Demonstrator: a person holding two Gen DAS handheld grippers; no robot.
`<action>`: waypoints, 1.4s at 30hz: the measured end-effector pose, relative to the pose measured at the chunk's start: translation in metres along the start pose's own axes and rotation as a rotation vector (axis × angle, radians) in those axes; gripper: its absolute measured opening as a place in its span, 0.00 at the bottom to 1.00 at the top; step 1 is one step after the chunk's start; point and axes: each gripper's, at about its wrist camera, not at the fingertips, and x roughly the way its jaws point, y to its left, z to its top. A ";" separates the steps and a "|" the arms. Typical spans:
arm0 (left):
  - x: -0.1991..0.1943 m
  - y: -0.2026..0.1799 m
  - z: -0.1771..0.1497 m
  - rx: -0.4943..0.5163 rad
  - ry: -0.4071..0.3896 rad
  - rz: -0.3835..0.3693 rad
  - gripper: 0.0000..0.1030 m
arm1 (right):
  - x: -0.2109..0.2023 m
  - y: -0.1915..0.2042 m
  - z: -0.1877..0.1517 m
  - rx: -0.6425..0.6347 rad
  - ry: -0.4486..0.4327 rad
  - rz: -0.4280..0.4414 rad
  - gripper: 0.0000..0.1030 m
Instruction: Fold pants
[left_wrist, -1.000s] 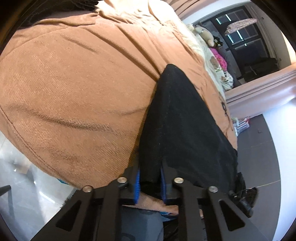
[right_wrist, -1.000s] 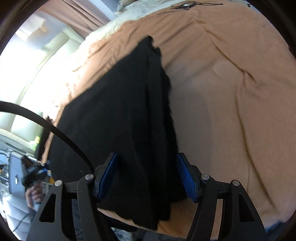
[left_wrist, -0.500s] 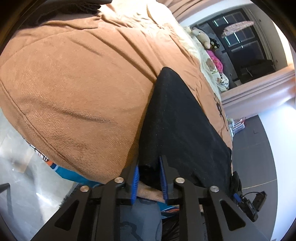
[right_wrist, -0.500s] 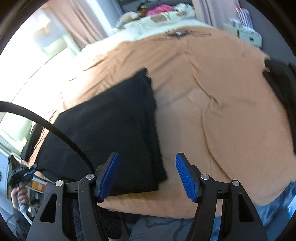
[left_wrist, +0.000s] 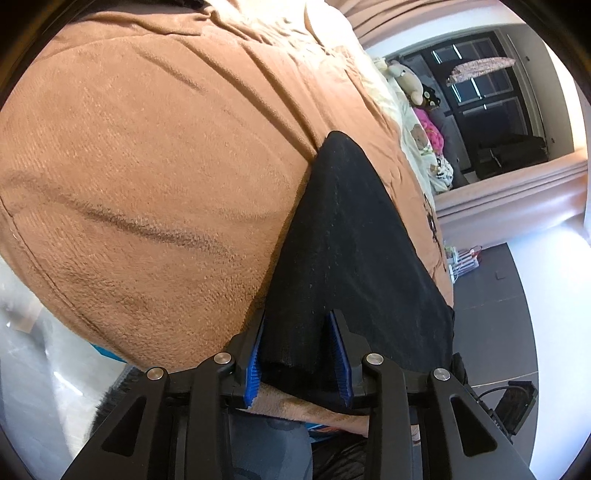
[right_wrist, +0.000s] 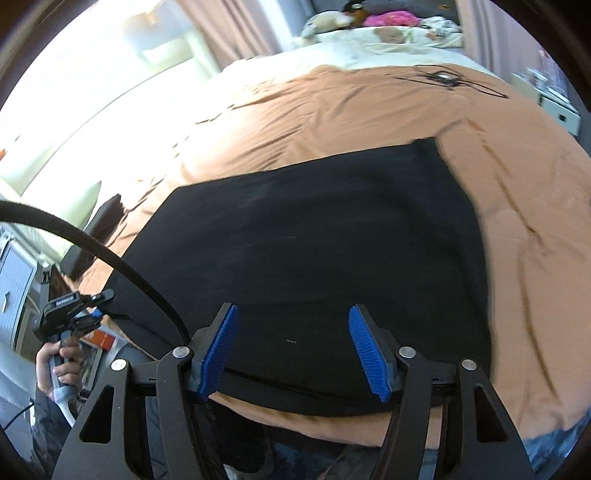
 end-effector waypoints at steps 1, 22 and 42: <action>-0.001 0.001 -0.001 -0.004 -0.002 -0.005 0.33 | 0.007 0.005 0.003 -0.012 0.010 0.003 0.57; -0.009 0.027 -0.005 -0.195 -0.037 -0.116 0.32 | 0.117 0.078 0.019 -0.073 0.128 -0.030 0.24; -0.007 0.012 -0.010 -0.184 -0.067 -0.071 0.32 | 0.151 0.100 0.033 -0.099 0.175 -0.078 0.02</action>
